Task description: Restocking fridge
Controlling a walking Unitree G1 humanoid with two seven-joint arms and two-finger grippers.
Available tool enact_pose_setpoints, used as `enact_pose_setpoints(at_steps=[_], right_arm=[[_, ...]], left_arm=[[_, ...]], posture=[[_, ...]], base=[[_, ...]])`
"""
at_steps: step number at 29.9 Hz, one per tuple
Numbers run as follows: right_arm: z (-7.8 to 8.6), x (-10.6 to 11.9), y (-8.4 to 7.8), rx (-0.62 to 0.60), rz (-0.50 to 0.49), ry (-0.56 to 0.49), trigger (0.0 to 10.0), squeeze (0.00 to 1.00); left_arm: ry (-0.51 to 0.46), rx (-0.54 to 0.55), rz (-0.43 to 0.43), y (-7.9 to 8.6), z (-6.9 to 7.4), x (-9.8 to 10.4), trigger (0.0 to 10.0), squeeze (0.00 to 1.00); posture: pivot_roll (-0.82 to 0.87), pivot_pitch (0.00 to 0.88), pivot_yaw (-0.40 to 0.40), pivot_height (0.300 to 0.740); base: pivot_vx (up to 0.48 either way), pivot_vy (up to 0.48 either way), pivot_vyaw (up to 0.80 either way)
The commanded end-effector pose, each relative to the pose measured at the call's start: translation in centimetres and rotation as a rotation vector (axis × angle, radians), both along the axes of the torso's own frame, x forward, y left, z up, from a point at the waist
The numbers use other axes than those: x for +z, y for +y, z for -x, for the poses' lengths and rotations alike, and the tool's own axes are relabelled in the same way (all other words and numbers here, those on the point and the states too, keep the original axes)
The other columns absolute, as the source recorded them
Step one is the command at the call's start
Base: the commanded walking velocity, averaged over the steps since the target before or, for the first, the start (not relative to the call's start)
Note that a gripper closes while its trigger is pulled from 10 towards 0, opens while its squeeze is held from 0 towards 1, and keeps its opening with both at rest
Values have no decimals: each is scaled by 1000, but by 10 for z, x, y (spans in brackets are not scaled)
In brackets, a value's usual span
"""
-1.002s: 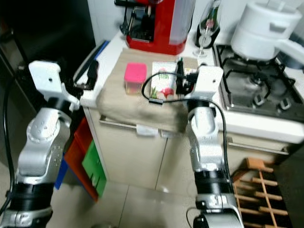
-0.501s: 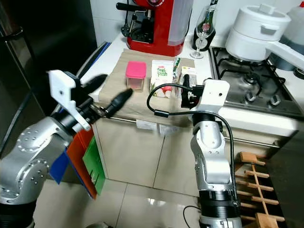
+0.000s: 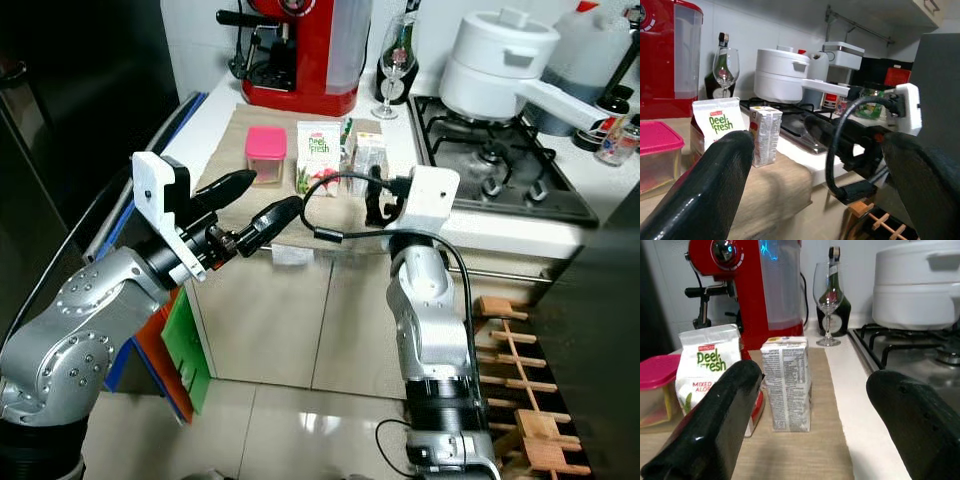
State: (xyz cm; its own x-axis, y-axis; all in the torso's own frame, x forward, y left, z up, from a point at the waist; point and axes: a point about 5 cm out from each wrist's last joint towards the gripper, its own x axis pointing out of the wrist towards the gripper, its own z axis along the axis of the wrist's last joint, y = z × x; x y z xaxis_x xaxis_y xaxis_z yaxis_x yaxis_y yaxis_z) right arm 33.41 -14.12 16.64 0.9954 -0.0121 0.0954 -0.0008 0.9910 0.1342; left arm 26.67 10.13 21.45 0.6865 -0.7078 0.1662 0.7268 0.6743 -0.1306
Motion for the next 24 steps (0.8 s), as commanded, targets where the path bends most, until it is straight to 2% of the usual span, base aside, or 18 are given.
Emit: enact_pose_setpoints(at_steps=[1, 2, 4, 6, 7, 13, 14, 15, 16, 21, 24], right_arm=[[-3, -1, -2, 6, -12, 12, 10000, 1000], [-5, -2, -1, 11, -14, 18, 10000, 1000], [-8, -4, 0, 17, -15, 28, 10000, 1000], [-10, -6, 2, 31, -20, 46, 10000, 1000], [-12, -9, 4, 39, -29, 58, 10000, 1000], [-18, -10, 11, 71, -11, 51, 10000, 1000], [-20, -3, 8, 34, 63, 10, 10000, 1000], [-21, 2, 5, -2, 106, -23, 10000, 925], [-21, 7, 3, -26, 133, -51, 10000, 0], [-19, 13, 3, -26, 124, -87, 10000, 0], [-18, 5, 6, -16, 105, -62, 10000, 0]], left_arm=[[5, -10, 5, -1, 3, 1, 10000, 0], [14, -14, -1, -2, 4, -1, 10000, 0], [-24, 1, -122, -1, 5, -8, 10000, 0], [-4, -26, -193, -3, 8, -18, 10000, 0], [38, -40, -157, -3, 9, -21, 10000, 0], [58, -7, -96, 1, 4, -17, 10000, 0], [45, 7, -84, 3, 3, -14, 10000, 0], [31, 22, -82, 5, 3, -12, 10000, 0], [17, 36, -79, 7, 2, -11, 10000, 0], [-4, 74, -64, 11, 3, -7, 10000, 0], [-16, 88, -61, 9, 4, -7, 10000, 0]], posture=[[42, 0, -29, 740], [43, 0, -29, 740], [46, 0, -32, 740], [52, 0, -34, 740], [55, 2, -35, 740], [62, 11, -35, 740], [67, 12, -37, 740], [71, 15, -39, 740], [71, 15, -39, 740], [71, 21, -38, 740], [70, 23, -38, 740]], base=[[0, 0, 0], [0, 0, 0], [0, 0, 0], [0, 0, 0], [0, 0, 0], [0, 0, 0], [0, 0, 0], [0, 0, 0], [0, 0, 0], [0, 0, 0], [0, 0, 0]])
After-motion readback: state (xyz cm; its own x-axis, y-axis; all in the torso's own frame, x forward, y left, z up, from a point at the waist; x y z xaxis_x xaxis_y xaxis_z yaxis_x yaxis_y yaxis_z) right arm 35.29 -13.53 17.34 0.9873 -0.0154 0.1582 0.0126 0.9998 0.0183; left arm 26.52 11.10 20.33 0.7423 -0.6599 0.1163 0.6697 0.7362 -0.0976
